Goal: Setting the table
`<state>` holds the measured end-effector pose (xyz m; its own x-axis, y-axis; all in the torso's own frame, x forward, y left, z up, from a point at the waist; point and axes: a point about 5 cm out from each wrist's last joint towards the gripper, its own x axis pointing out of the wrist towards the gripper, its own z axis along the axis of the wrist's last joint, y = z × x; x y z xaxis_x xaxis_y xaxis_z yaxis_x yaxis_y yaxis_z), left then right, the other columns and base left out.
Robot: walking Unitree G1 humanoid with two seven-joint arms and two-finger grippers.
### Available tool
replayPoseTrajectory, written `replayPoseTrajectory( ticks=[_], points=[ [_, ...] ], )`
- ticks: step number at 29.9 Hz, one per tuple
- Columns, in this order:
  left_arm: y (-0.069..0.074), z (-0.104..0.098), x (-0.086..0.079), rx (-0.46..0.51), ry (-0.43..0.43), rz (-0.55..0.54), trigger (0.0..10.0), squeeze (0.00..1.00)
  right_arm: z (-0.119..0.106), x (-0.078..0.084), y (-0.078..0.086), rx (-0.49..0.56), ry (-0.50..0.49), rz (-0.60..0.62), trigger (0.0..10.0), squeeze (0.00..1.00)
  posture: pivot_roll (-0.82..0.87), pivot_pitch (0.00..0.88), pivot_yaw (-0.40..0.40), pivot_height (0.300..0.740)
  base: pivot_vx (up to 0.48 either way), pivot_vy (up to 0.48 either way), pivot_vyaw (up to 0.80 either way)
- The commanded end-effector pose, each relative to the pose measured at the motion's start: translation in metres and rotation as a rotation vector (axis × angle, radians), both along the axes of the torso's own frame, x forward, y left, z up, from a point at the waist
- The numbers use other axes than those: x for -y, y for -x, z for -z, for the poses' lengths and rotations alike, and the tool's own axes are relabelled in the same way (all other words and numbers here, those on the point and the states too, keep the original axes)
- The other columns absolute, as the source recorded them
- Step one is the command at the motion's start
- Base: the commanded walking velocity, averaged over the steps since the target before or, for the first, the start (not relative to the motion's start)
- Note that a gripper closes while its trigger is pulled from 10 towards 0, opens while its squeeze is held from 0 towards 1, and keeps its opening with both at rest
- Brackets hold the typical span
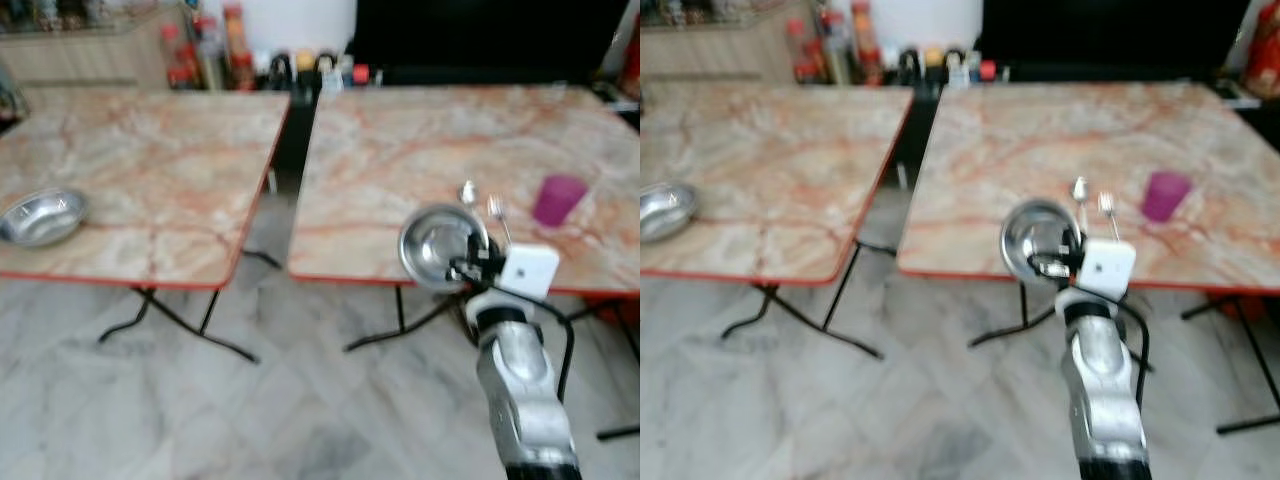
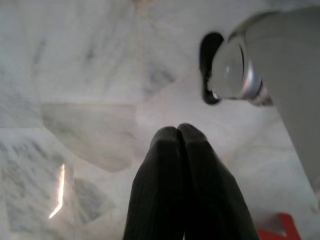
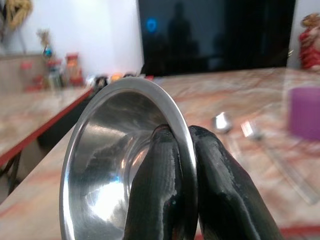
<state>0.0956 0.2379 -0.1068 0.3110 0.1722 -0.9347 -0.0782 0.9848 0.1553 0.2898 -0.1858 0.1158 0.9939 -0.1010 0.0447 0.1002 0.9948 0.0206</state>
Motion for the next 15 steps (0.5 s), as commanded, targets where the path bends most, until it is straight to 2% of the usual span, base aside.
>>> replayPoseTrajectory(
  ticks=[1, 2, 3, 6, 7, 8, 10, 11, 15],
  points=[
    [0.007, 0.001, -0.001, -0.021, -0.004, 0.006, 10.0, 0.0, 0.017, 0.003, 0.005, -0.058, 0.012, -0.003, 10.0, 0.0, -0.13, 0.027, 0.001, 0.74, 0.0, 0.48, 0.0],
    [0.007, 0.001, -0.001, -0.021, -0.004, 0.006, 10.0, 0.0, 0.017, 0.003, 0.005, -0.058, 0.012, -0.003, 10.0, 0.0, -0.13, 0.027, 0.001, 0.74, 0.0, 0.48, 0.0],
    [0.006, 0.001, -0.001, -0.021, -0.005, 0.009, 10.0, 0.0, 0.027, 0.006, 0.008, -0.094, 0.02, 0.002, 10.0, 0.0, -0.13, 0.027, 0.001, 0.74, 0.0, 0.48, 0.0],
    [0.006, 0.001, -0.001, -0.021, -0.006, 0.016, 10.0, 0.0, 0.074, 0.019, 0.022, -0.28, 0.013, 0.039, 10.0, 0.0, -0.13, 0.016, 0.002, 0.74, 0.0, 0.48, 0.0],
    [0.006, 0.001, -0.001, -0.021, -0.006, 0.017, 10.0, 0.0, 0.085, 0.022, 0.026, -0.327, 0.002, 0.048, 10.0, 0.0, -0.13, 0.016, 0.002, 0.74, 0.0, 0.48, 0.0],
    [0.006, 0.001, -0.001, -0.021, -0.006, 0.017, 10.0, 0.0, 0.085, 0.022, 0.026, -0.327, 0.002, 0.048, 10.0, 0.0, -0.13, 0.016, 0.002, 0.74, 0.0, 0.48, 0.0],
    [0.005, 0.001, -0.001, -0.019, -0.007, 0.019, 10.0, 0.0, 0.12, 0.029, 0.041, -0.484, -0.017, 0.066, 10.0, 0.0, -0.12, 0.005, 0.006, 0.74, 0.0, 0.48, 0.0],
    [0.005, 0.001, -0.001, -0.019, -0.007, 0.019, 10.0, 0.0, 0.12, 0.029, 0.041, -0.484, -0.017, 0.066, 10.0, 0.0, -0.12, 0.005, 0.006, 0.74, 0.0, 0.48, 0.0],
    [0.004, 0.001, -0.001, -0.016, -0.009, 0.023, 10.0, 0.0, 0.15, 0.036, 0.062, -0.651, -0.041, 0.101, 10.0, 0.0, -0.11, 0.0, 0.009, 0.74, 0.0, 0.48, 0.0]
  ],
)
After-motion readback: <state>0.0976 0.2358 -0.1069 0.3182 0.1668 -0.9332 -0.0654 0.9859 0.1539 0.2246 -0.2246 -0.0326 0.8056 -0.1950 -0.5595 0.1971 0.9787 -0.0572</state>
